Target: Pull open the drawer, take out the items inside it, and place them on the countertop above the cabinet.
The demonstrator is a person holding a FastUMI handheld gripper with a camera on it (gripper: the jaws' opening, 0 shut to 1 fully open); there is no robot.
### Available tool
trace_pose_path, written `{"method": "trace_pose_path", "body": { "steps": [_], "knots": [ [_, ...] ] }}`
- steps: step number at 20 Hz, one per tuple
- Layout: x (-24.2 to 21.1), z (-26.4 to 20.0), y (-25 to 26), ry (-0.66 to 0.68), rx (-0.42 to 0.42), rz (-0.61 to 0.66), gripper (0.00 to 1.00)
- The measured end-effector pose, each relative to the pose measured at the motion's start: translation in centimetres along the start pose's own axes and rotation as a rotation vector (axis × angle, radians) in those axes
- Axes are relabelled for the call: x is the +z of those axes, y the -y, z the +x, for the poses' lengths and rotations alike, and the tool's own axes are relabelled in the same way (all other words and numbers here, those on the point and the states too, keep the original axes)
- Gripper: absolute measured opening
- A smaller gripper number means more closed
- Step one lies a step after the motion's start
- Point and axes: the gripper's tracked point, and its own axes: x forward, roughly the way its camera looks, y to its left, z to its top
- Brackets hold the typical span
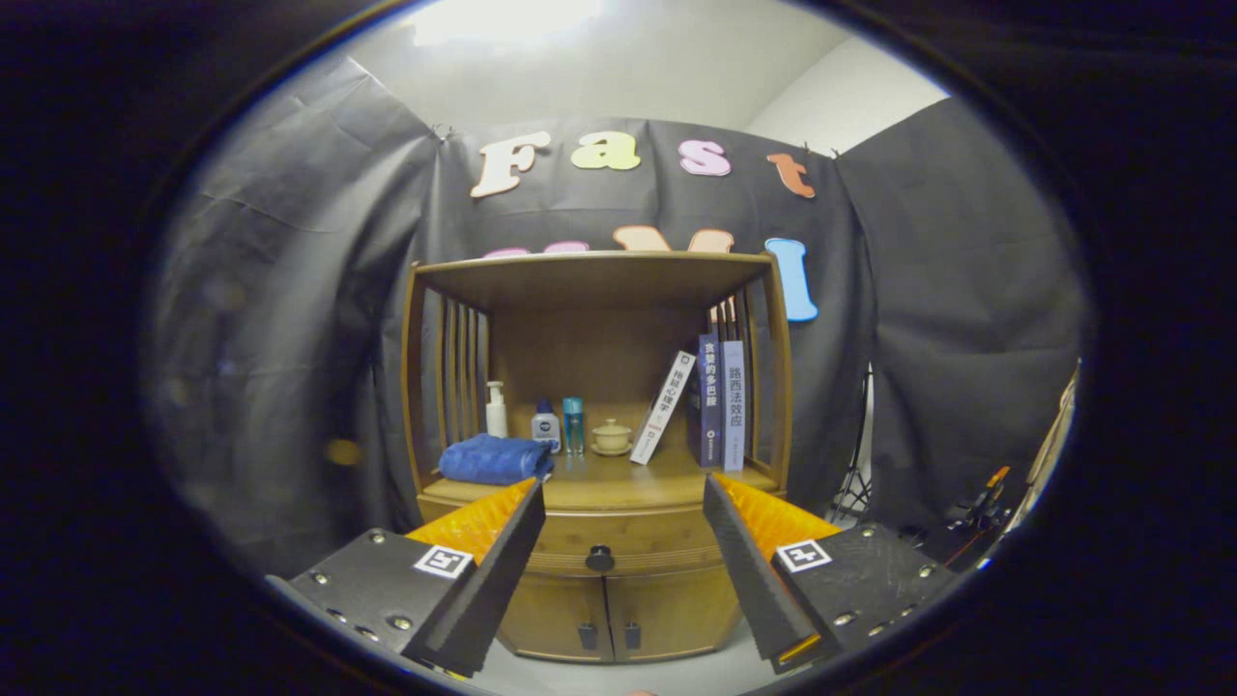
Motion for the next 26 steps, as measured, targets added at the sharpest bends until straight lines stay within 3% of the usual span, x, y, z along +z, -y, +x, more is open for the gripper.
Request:
{"method": "trace_pose_path", "body": {
  "steps": [11, 17, 22, 26],
  "knots": [
    [-4.0, 4.7, 1.0, -0.035, 0.002, 0.054, 0.99],
    [-11.9, 11.1, -0.2, -0.112, 0.048, 0.062, 0.99],
    [-18.8, 15.4, -1.1, -0.15, 0.079, -0.078, 0.99],
    [-21.6, 17.9, -2.6, -0.177, 0.102, -0.05, 0.99]
  ]
}}
